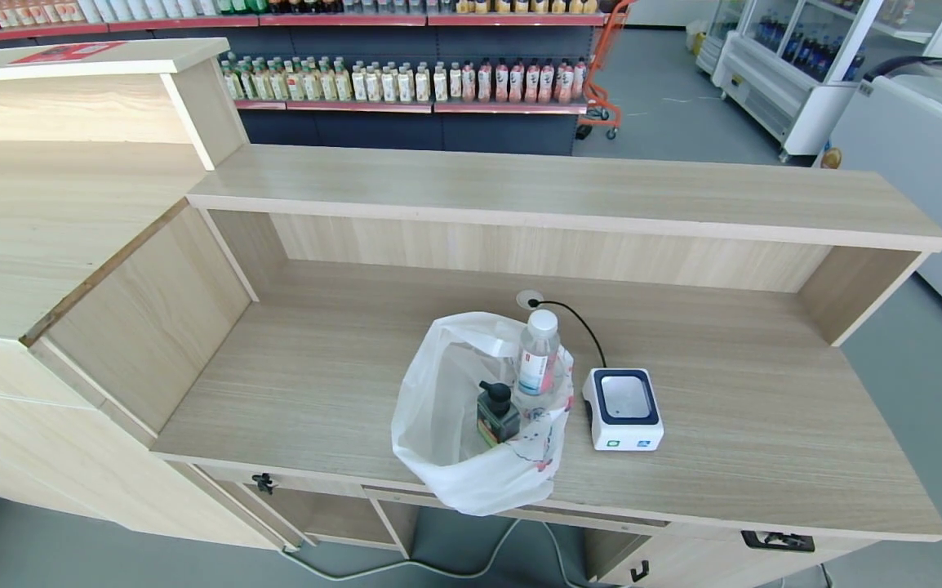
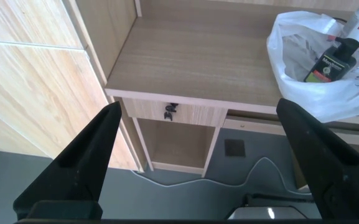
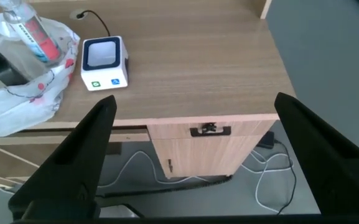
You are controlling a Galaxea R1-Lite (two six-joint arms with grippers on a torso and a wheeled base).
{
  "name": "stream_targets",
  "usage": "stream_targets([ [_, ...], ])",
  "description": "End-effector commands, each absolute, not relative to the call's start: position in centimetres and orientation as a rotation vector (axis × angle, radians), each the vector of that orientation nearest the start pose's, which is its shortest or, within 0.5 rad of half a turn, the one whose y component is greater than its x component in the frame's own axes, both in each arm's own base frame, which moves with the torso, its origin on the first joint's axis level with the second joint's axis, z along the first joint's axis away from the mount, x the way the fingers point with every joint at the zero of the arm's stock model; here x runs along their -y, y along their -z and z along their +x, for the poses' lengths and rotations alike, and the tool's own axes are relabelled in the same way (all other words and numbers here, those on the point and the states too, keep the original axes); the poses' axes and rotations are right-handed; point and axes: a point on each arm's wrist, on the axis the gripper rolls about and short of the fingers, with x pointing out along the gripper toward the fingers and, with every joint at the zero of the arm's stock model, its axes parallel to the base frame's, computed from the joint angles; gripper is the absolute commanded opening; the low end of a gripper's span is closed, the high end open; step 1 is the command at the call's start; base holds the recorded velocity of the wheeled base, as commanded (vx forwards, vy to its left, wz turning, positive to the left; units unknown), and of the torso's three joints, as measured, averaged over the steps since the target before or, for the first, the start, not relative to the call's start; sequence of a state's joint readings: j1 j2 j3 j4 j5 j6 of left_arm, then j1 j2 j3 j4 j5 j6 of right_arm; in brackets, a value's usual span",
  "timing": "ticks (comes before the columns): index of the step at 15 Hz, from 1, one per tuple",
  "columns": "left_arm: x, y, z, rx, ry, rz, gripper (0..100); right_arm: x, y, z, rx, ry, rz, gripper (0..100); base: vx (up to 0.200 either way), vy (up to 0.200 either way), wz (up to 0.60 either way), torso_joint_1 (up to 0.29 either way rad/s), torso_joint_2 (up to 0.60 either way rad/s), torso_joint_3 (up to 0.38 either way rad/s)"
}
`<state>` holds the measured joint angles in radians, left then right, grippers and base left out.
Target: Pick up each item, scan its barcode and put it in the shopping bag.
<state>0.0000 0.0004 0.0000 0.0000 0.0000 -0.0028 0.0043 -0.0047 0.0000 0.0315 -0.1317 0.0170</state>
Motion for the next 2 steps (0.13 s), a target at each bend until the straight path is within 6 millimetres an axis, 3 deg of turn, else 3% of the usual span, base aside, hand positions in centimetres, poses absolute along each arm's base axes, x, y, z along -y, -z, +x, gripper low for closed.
stream_targets([
  [1,0.00,-7.55,-2.28,0.000,0.000,-0.003,100,0.31,-7.22,-2.30,-0.031,0.128,0.013,100,0.000,0.000,0.00,0.000,0.00,0.000],
  [2,0.00,-7.55,-2.28,0.000,0.000,-0.003,100,0.31,-7.22,-2.30,-0.031,0.128,0.012,100,0.000,0.000,0.00,0.000,0.00,0.000],
])
